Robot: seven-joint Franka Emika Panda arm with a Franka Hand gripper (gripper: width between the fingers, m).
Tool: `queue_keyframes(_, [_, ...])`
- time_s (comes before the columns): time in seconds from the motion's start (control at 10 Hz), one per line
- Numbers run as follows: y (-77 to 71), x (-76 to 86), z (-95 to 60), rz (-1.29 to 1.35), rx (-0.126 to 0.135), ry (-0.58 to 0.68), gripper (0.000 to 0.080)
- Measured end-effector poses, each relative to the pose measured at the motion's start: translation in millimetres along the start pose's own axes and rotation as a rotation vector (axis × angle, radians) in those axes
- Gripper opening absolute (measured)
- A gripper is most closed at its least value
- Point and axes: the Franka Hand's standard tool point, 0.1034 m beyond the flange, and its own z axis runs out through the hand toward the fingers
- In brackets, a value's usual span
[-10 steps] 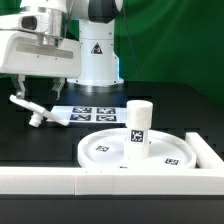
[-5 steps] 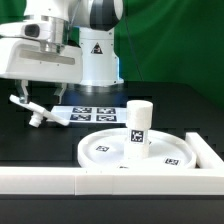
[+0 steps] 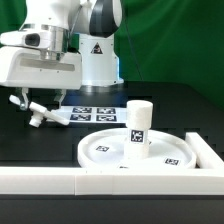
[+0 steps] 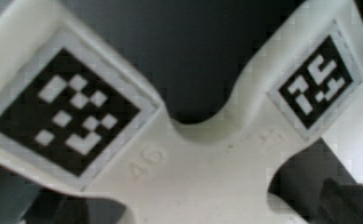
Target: Assemble round table
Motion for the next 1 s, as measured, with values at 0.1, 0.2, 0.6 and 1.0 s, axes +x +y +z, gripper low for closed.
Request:
queue_keyframes(0.1, [-2.1, -3.1, 3.6, 0.001, 0.007, -0.005, 0.0649])
queue_keyframes(0.2, [-3.5, -6.6, 7.5, 0.0, 0.012, -0.01, 0.0649])
queue_keyframes(0.6, [3.3, -8.7, 13.2, -0.023, 0.017, -0.014, 0.0466])
queue_keyframes(1.0, [10.6, -5.6, 10.2, -0.02, 0.033, -0.019, 0.0455])
